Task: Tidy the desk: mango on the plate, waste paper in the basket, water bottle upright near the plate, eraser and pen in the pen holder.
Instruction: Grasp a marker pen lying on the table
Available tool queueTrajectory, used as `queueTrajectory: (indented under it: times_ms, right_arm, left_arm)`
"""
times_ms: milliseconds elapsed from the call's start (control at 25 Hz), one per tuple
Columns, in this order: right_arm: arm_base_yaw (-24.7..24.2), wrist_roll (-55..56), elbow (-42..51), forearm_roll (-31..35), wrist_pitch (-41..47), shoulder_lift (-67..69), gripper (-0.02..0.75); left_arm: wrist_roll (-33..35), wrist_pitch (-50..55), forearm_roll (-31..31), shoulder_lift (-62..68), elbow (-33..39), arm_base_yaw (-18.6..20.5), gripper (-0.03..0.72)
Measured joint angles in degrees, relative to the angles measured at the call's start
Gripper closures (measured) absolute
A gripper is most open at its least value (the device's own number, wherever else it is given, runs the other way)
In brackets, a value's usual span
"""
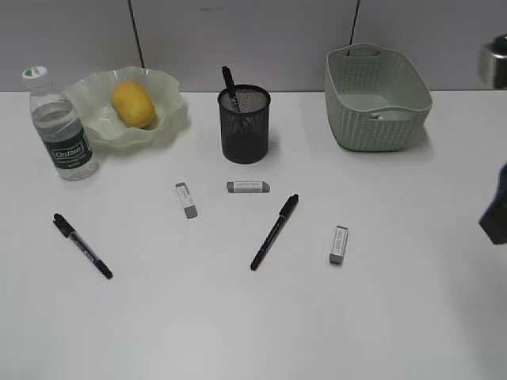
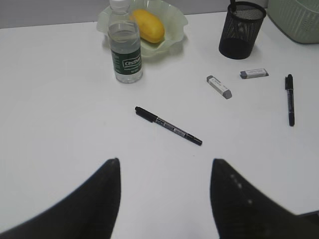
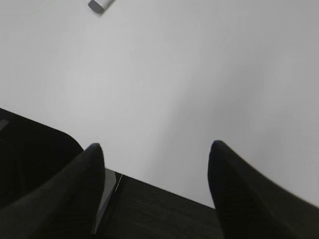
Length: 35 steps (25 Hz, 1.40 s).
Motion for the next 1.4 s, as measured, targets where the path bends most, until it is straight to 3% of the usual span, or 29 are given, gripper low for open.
queueTrajectory:
  times_ms: [320,720,1040,1400]
  right_arm:
    - [0.00,3.26,11.38,-1.27,-1.85,-25.28,0.222]
    - [0.00,4.04,17.97,-1.34,-2.86,-51.55,0.220]
    - [0.00,4.10,20.24,-1.41,-2.67,-55.95,0.222]
    - [0.00,4.21,20.24,-1.41,-2.78,-55.95,0.248]
  left_arm:
    - [0.00,0.00,0.00,0.00,0.00,0.00,0.252]
    - [0.00,-0.05,0.00,0.00,0.00,0.00,0.252]
    - [0.00,-2.82,-0.19,2.00,-0.35,0.00,0.253]
    - [0.00,-10.70,-5.61,27.91,-3.79,0.00,0.253]
